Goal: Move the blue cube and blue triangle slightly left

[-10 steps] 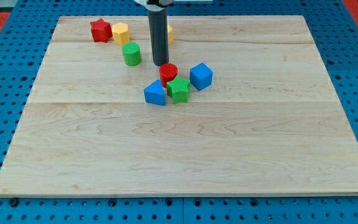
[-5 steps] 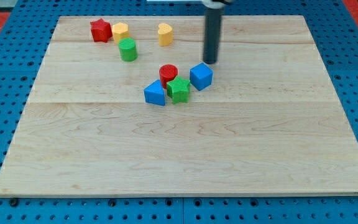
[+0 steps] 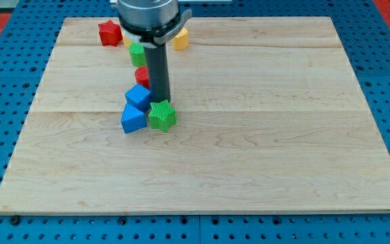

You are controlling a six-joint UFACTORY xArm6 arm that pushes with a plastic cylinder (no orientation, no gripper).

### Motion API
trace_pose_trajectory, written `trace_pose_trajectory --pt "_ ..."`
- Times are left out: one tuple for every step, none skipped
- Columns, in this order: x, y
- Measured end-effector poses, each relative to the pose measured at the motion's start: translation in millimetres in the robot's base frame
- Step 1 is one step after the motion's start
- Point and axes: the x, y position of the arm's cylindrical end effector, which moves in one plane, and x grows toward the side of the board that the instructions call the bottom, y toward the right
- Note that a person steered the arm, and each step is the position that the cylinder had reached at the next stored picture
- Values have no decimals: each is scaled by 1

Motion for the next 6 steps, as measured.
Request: trace_pose_trajectory --pt "11 -33" --pt "11 40" --pt "24 -2" --pt "57 -28" --pt "53 -61" --pt "68 -108"
